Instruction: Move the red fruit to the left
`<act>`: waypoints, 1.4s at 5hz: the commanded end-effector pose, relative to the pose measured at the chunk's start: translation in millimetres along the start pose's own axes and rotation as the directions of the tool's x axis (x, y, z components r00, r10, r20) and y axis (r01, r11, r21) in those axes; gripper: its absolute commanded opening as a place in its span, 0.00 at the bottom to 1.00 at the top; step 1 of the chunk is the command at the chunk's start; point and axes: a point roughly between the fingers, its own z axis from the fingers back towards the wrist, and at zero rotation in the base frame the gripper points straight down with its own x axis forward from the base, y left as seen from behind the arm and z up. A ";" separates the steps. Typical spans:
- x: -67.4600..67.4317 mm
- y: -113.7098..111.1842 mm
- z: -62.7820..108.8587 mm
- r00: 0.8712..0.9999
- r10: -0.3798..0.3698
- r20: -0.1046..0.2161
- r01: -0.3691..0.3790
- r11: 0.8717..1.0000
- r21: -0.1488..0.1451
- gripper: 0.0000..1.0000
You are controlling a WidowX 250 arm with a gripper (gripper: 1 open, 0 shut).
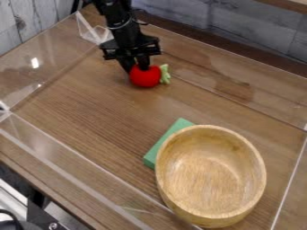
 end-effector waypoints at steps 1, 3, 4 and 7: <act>-2.6 13.5 18.6 0.998 0.054 0.026 -0.055 0.998 0.015 0.00; 17.8 39.0 6.9 0.997 0.074 0.029 -0.074 0.997 0.013 0.00; 15.5 44.8 5.2 0.991 0.130 0.038 -0.131 0.991 0.022 0.00; 9.5 59.1 33.6 0.984 0.175 0.045 -0.175 0.985 0.000 0.00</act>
